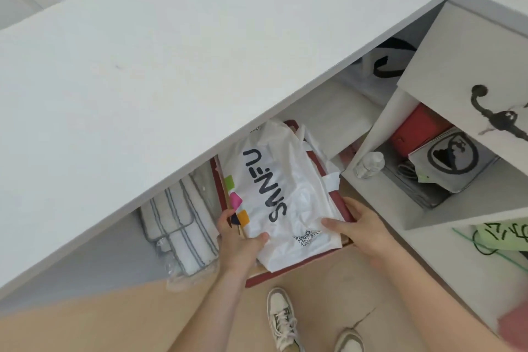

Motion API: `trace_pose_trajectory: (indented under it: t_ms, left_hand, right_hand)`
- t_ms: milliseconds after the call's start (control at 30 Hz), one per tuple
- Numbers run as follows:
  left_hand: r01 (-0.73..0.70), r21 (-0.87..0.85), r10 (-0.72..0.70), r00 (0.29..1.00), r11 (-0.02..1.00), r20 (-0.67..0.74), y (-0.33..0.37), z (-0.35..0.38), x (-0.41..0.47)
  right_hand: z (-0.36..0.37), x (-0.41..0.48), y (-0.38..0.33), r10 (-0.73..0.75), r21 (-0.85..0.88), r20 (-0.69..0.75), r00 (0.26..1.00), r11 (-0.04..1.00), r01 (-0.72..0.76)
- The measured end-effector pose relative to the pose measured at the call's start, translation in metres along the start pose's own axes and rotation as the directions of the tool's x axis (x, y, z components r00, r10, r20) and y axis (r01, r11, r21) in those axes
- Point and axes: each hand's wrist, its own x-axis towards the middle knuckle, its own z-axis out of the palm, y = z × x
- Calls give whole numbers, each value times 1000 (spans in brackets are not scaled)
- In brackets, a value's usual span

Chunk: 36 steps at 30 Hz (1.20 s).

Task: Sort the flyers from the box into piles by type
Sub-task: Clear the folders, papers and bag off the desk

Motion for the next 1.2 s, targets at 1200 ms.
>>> trace_pose_trajectory:
  t_ms: [1200]
  left_hand:
    - [-387, 914, 433, 849, 118, 303, 70, 32, 120]
  right_hand:
    - [68, 138, -71, -583, -909, 331, 742, 12, 416]
